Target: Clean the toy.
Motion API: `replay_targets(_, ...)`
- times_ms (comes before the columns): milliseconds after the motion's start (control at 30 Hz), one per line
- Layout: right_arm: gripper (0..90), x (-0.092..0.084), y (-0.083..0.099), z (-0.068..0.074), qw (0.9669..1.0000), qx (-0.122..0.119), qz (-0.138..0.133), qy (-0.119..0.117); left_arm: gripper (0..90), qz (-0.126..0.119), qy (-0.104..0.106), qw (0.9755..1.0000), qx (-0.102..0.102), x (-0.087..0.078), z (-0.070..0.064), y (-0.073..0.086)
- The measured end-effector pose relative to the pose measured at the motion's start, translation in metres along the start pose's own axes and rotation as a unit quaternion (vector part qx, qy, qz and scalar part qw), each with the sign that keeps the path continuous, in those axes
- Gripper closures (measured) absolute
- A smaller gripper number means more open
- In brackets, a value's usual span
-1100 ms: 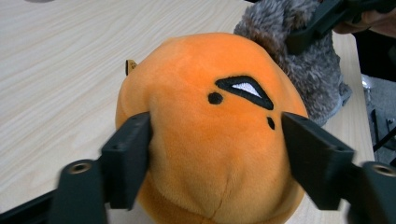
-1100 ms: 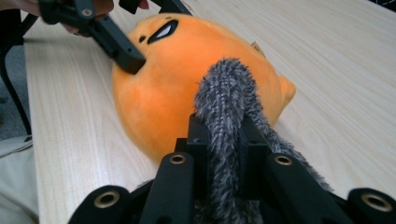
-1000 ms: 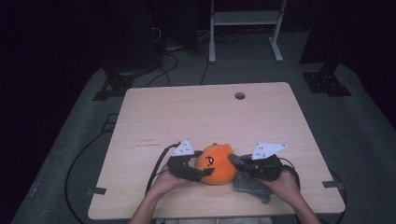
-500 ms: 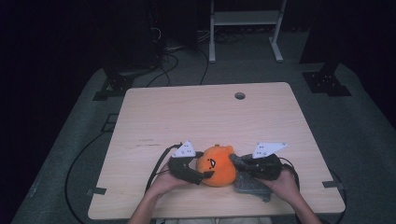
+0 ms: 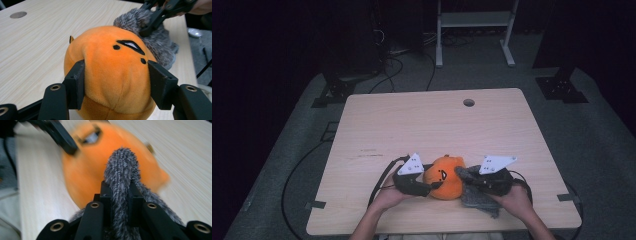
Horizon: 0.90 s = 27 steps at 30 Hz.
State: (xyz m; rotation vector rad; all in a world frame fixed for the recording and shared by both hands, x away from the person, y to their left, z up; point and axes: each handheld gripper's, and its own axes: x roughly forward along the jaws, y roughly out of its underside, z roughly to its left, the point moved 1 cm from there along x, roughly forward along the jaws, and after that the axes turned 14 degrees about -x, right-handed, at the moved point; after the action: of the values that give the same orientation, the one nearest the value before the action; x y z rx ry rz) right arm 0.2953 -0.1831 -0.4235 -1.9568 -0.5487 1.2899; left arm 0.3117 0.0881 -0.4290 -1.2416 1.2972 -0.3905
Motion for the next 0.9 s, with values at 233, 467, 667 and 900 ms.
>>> replay_targets(233, 78.4, 0.004, -0.018, 0.011, 0.9994, -0.025, -0.021, 0.004, 22.2, 0.012, 0.009, 0.9998, -0.010, 0.009, -0.002, 0.004)
replay_targets(467, 78.5, 0.000, -0.013, 0.007, 0.9996, -0.012, -0.022, 0.011, 29.2, 0.005, -0.015, 0.9999, 0.006, 0.011, -0.005, 0.004)
replay_targets(667, 78.9, 0.003, -0.025, 0.018, 0.9984, -0.049, -0.028, 0.007, 30.7, 0.015, -0.032, 0.9979, 0.055, 0.007, -0.015, -0.003)
replay_targets(900, 78.9, -0.004, -0.012, 0.008, 0.9995, -0.023, -0.015, 0.015, 21.9, 0.008, -0.029, 0.9996, -0.001, 0.015, -0.007, 0.004)
